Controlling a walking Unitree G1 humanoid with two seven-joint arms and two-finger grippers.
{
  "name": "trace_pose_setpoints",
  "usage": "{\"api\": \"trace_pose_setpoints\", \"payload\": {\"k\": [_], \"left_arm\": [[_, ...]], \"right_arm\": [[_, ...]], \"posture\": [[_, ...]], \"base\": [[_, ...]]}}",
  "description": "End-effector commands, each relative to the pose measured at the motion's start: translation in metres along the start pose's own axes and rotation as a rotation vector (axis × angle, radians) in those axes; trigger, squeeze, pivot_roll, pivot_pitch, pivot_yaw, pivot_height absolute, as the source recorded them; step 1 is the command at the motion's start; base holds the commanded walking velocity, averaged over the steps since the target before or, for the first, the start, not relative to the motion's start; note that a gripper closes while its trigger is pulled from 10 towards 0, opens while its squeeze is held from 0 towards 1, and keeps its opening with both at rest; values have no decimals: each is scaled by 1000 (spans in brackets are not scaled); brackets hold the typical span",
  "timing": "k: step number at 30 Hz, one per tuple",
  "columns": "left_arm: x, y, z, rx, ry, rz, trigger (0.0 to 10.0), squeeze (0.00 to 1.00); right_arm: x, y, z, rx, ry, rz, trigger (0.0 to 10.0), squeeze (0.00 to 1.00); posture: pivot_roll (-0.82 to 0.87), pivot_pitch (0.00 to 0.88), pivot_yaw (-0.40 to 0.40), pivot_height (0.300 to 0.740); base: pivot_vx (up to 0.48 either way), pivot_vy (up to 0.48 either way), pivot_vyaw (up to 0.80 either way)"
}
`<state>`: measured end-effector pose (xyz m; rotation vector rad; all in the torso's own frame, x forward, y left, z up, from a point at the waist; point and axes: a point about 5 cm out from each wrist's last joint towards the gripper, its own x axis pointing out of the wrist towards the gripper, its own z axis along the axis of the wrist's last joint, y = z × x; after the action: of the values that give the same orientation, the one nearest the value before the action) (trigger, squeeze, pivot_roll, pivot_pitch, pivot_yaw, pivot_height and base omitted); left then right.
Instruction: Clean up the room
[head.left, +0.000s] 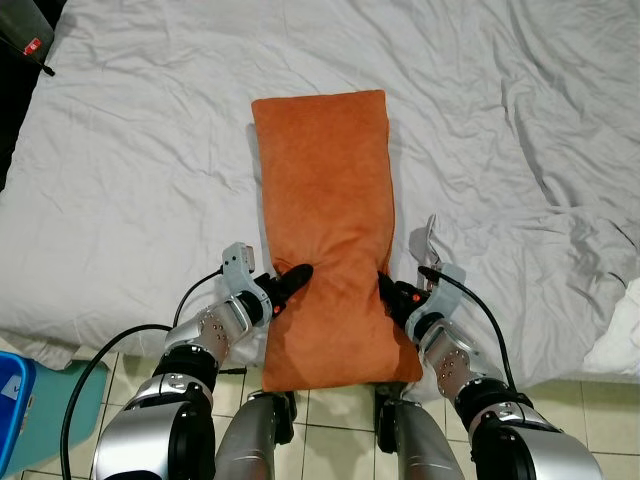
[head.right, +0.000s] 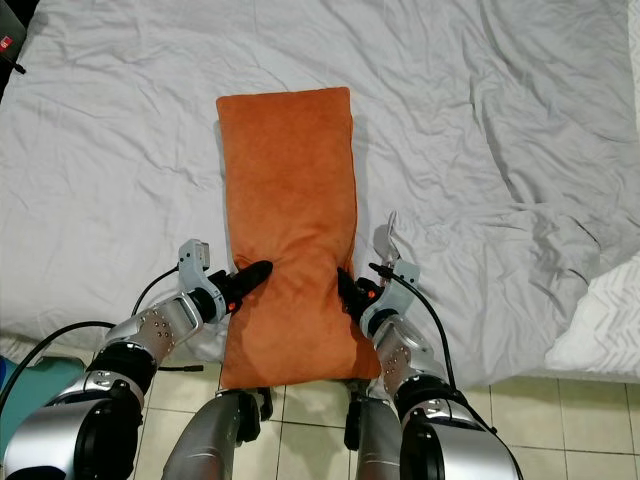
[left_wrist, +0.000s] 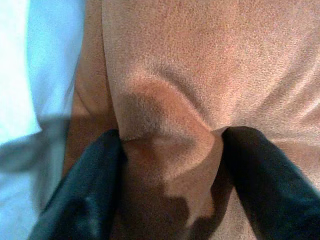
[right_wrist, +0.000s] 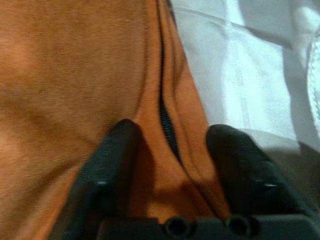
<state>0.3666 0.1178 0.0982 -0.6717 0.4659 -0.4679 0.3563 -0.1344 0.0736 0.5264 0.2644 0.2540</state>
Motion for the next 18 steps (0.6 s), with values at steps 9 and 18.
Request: {"api": "trace_pose_setpoints", "payload": {"k": [9, 18], "left_arm": [[4, 2, -54, -11, 185, 38, 0, 0], [-1, 4, -29, 235, 58, 54, 0, 0]], "right_arm": [[-6, 20, -56, 25, 223, 79, 0, 0], [0, 16, -28, -92, 92, 29, 0, 0]], "posture": [[23, 690, 43, 740], [6, 590, 47, 740]], "base": [[0, 0, 0], [0, 0, 0]]}}
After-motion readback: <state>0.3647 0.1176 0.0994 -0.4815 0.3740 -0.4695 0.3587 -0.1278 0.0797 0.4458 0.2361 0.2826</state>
